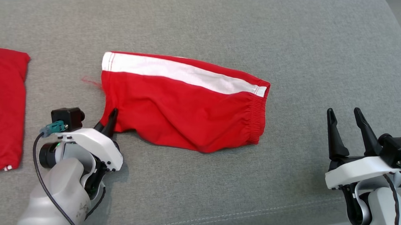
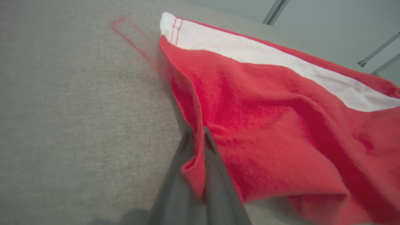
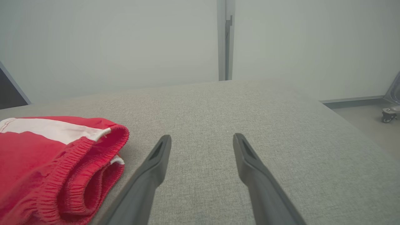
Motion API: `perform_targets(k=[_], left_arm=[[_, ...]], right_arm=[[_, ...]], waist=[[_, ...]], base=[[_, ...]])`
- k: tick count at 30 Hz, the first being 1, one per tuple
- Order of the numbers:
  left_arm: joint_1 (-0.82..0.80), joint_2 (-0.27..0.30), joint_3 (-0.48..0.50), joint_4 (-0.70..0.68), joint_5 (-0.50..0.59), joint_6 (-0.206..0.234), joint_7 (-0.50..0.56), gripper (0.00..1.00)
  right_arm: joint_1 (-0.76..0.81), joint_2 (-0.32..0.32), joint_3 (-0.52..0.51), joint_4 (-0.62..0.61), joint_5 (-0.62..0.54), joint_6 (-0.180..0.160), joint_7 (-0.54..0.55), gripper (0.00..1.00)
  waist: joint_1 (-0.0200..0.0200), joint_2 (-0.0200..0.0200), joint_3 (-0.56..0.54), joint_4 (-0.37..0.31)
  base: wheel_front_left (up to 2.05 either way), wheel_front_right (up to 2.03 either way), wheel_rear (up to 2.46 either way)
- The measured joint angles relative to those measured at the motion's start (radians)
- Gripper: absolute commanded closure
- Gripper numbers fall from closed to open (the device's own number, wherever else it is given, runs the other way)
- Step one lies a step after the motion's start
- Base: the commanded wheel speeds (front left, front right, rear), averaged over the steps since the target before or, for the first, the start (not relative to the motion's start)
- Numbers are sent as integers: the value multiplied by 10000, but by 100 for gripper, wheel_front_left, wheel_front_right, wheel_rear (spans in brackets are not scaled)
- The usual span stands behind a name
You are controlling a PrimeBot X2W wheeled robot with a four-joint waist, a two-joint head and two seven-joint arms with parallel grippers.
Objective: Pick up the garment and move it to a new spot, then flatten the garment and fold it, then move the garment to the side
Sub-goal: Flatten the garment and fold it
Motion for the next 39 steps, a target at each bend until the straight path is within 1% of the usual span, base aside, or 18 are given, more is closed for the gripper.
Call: perform_targets(k=[5,8,15,21,22,23,24,26,29,33,35,39], left_arm=[[571,17,775,-558,169,132,6,100],[1036,-180,1156,-878,424,276,6,100],[1996,-677,1505,-1329,1317,282,6,100],[2459,-955,1810,-1287,1645,267,6,100],[2482,-980,1866,-1252,1672,265,6,80],[2504,-1001,1910,-1243,1733,265,6,52],[2525,-1022,1939,-1235,1852,265,6,0],[2558,-1083,2105,-1350,2079,290,6,0],[2586,-1018,2470,-1952,2629,552,6,0],[2946,-780,3028,-3135,3498,798,4,0],[3318,-761,3290,-3707,3916,821,6,0],[3974,-748,3825,-4895,4730,1041,4,0]], right_arm=[[7,-123,105,188,140,0,0,0],[21,-196,263,259,224,0,0,0],[25,-387,481,539,326,0,0,0],[25,-397,646,685,370,0,0,0],[24,-403,667,738,370,0,0,0],[24,-408,698,786,370,2,0,0],[23,-410,732,802,370,0,0,0],[12,-408,813,800,370,0,0,0],[-23,-372,961,784,366,0,0,0],[-31,-284,1150,757,207,0,0,0],[-29,-167,1216,771,104,0,0,0],[-19,23,1248,826,-119,0,0,0]], waist=[[0,0,-331,400],[0,0,-540,722],[0,0,-978,1643],[0,0,-1271,2257],[0,0,-1309,2325],[0,0,-1340,2382],[0,0,-1365,2427],[0,0,-1399,2511],[0,0,-1431,2638],[0,0,-1510,2816],[0,0,-1564,2897],[0,0,-1671,3055]], base=[[0,0,0],[0,0,0],[0,0,0],[0,0,0],[0,0,0],[0,0,0],[0,0,0],[0,0,0],[0,0,0],[0,0,0],[0,0,0],[0,0,0]])
